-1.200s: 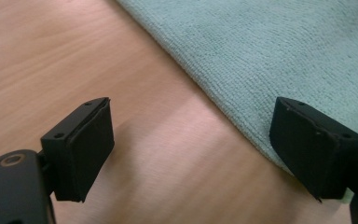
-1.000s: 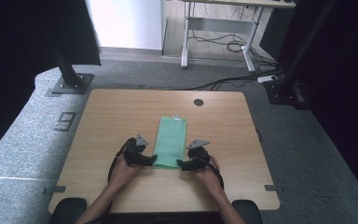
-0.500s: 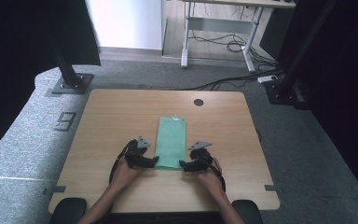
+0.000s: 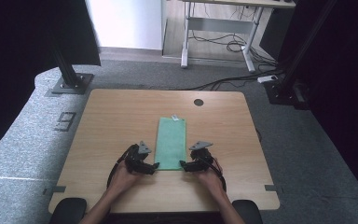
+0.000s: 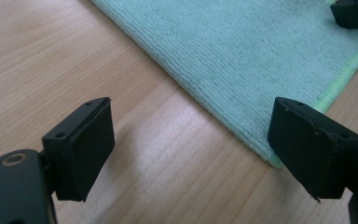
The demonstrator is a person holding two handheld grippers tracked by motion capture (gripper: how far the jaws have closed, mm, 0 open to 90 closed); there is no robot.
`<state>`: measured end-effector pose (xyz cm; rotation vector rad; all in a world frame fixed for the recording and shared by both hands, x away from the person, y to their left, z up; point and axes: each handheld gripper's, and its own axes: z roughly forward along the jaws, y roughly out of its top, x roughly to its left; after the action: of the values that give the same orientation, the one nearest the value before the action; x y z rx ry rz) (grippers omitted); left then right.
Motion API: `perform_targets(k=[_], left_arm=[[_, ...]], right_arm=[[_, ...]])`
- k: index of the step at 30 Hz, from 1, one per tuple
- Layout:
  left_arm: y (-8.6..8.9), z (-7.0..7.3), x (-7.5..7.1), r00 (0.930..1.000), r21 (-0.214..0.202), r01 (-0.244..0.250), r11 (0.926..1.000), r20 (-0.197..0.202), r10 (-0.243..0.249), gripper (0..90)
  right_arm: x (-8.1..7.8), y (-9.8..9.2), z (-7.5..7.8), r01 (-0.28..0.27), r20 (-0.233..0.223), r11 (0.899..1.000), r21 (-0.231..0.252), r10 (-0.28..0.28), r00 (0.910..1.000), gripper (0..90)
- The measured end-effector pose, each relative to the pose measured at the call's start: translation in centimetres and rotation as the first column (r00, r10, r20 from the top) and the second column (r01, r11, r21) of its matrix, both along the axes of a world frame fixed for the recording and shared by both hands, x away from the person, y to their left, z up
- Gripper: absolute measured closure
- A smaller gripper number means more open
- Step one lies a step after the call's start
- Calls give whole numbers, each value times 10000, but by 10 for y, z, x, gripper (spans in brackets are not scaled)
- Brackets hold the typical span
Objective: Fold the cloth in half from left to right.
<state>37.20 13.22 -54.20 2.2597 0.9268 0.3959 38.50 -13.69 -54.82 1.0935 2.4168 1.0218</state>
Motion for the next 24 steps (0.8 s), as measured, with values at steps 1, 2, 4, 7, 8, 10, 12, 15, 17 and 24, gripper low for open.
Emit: perform_targets(k=[1, 2, 4, 7, 8, 10, 12, 15, 17, 24], left_arm=[[0, -1, 1, 10000, -89, -6, 10000, -63, 6, 147], [1, -1, 1, 10000, -143, 0, 9999, -73, -1, 147], [2, 0, 1, 9999, -338, 23, 9994, -109, -26, 145], [5, 7, -1, 9999, -682, 109, 9976, -112, -117, 141], [6, 9, -2, 9999, -733, 140, 9972, -85, -146, 141], [9, 13, -5, 9998, -759, 194, 9969, -62, -199, 139], [14, 15, -10, 9997, -714, 223, 9972, -76, -229, 129], [25, 14, -18, 9998, -460, 169, 9988, -77, -173, 115], [32, 13, -21, 9999, -305, 75, 9995, -150, -79, 100], [58, 6, -18, 9977, -234, -409, 9989, -554, 396, 47]], right_arm=[[0, 0, 0, -6, -5, 10000, -2, 6, 10000, 223], [1, 0, 0, -42, -10, 10000, -18, 42, 10000, 224], [1, -1, 1, -87, -15, 10000, 44, 87, 10000, 227], [-1, -8, 7, -83, 110, 9996, 280, 80, 9999, 215], [-2, -11, 10, -52, 156, 9993, 374, 46, 9999, 209], [-4, -18, 15, 9, 261, 9988, 492, -22, 9997, 201], [-7, -26, 19, 158, 307, 9983, 569, -175, 9994, 176], [-11, -40, 22, 300, 287, 9976, 626, -318, 9991, 138], [-13, -45, 22, 313, 302, 9973, 658, -333, 9990, 129], [-23, -63, 9, 218, -196, 9986, 473, -209, 9996, 10]])
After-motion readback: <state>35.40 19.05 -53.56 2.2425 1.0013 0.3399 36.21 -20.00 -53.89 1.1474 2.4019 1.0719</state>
